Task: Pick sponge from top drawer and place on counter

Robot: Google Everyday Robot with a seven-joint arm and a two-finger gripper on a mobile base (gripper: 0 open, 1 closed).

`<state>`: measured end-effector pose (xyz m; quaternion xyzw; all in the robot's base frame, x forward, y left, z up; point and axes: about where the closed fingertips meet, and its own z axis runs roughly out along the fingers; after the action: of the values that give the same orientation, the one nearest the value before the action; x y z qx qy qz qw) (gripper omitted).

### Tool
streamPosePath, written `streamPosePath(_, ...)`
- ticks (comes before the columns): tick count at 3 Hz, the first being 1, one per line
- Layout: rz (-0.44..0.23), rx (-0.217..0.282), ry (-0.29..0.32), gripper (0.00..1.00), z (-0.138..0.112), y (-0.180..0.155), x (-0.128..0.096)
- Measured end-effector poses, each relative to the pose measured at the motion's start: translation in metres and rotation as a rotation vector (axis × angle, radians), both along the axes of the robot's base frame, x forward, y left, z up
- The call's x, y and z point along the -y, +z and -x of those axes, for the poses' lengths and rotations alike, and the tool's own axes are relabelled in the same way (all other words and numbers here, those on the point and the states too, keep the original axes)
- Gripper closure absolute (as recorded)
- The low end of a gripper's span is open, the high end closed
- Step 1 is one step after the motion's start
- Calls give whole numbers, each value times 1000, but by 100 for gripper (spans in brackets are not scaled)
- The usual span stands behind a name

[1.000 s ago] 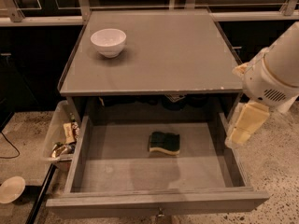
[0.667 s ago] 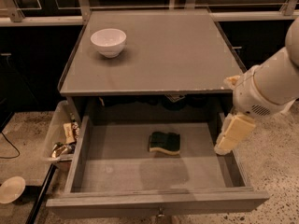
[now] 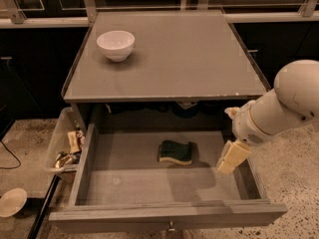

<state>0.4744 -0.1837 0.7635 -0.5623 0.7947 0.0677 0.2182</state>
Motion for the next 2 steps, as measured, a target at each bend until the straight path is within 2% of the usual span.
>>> streamPosePath(2,2,20,-5,0,-1,-13,-7)
